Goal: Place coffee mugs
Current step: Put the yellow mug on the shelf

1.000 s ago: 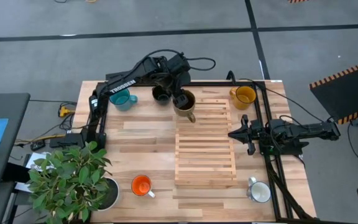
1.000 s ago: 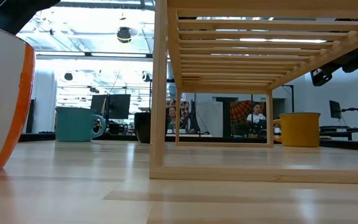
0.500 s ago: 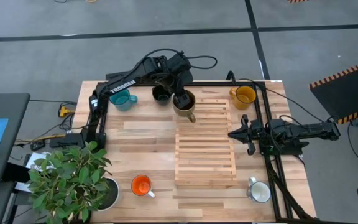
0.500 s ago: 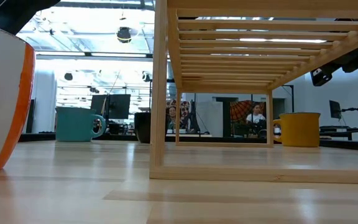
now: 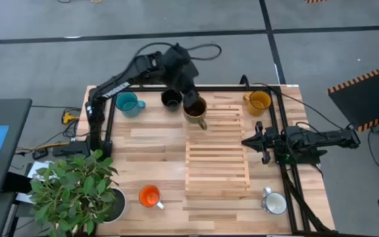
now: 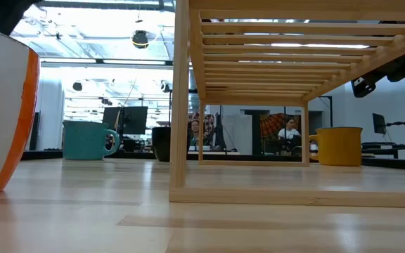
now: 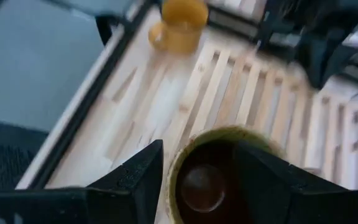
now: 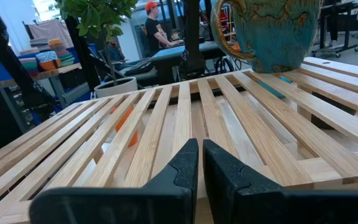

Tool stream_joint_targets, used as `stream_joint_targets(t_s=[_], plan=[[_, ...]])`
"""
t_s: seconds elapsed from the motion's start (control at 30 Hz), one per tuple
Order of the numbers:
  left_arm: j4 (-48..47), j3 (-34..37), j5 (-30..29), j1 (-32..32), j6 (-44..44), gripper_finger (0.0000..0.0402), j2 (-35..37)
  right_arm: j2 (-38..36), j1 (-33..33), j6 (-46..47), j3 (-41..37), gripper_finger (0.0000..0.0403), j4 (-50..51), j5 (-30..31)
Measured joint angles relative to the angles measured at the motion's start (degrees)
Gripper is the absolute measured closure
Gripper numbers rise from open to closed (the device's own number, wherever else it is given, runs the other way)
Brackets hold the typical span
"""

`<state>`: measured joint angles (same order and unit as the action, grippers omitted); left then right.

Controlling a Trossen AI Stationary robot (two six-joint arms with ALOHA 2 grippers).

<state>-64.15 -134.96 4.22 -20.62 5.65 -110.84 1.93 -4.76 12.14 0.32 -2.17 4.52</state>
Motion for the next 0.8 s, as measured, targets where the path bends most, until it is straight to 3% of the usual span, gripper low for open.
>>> stream_joint_targets(t_s=[0.3, 0.43, 0.57, 0.8], plan=[[8.01, 0.45, 5.34, 2.07, -0.63, 0.0223, 9.96, 0.00, -0.02, -0.04, 0.00, 0.0351, 0.02, 0.00], [13.58, 6.20, 5.07, 5.19, -2.51, 0.0223, 16.18, 0.00, 0.00, -0.04, -0.02, 0.0351, 0.02, 0.02], [22.64, 20.35, 1.64, 7.45, -3.83, 0.0223, 24.66, 0.00, 0.00, -0.18, -0.02, 0.0351, 0.02, 0.00], [59.96, 55.65, 6.30, 8.31, 3.13, 0.0223, 43.21, 0.00, -0.02, -0.22, 0.00, 0.0351, 0.02, 0.01]])
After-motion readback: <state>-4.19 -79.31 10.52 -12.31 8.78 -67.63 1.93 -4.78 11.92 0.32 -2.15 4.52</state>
